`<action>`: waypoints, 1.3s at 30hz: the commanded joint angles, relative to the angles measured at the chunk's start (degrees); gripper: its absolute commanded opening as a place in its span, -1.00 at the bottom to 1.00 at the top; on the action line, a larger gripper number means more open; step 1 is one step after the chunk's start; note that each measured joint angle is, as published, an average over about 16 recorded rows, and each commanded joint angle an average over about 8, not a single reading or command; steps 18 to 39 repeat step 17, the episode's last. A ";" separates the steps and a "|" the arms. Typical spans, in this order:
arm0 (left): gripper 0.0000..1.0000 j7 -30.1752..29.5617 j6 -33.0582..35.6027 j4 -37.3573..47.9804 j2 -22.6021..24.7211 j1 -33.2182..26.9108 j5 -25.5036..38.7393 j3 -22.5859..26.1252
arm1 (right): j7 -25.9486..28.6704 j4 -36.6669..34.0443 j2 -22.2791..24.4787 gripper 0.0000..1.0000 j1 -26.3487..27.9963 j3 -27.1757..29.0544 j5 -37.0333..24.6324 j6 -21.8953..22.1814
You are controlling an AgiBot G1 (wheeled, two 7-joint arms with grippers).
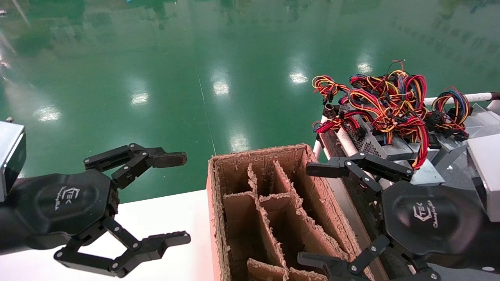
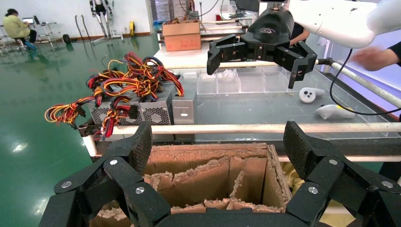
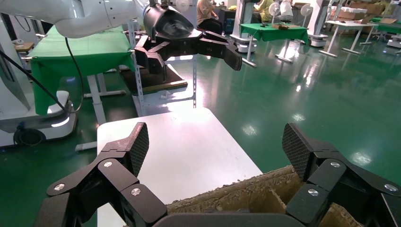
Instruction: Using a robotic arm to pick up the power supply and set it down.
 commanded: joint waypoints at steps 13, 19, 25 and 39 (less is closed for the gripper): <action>1.00 0.00 0.00 0.00 0.00 0.00 0.00 0.00 | -0.03 -0.06 0.01 1.00 0.05 0.00 -0.05 0.00; 1.00 0.00 0.00 0.00 0.00 0.00 0.00 0.00 | -0.03 -0.07 0.01 1.00 0.05 0.00 -0.06 0.00; 1.00 0.00 0.00 0.00 0.00 0.00 0.00 0.00 | -0.03 -0.07 0.01 1.00 0.05 0.00 -0.06 0.00; 1.00 0.00 0.00 0.00 0.00 0.00 0.00 0.00 | -0.03 -0.07 0.01 1.00 0.05 0.00 -0.06 0.00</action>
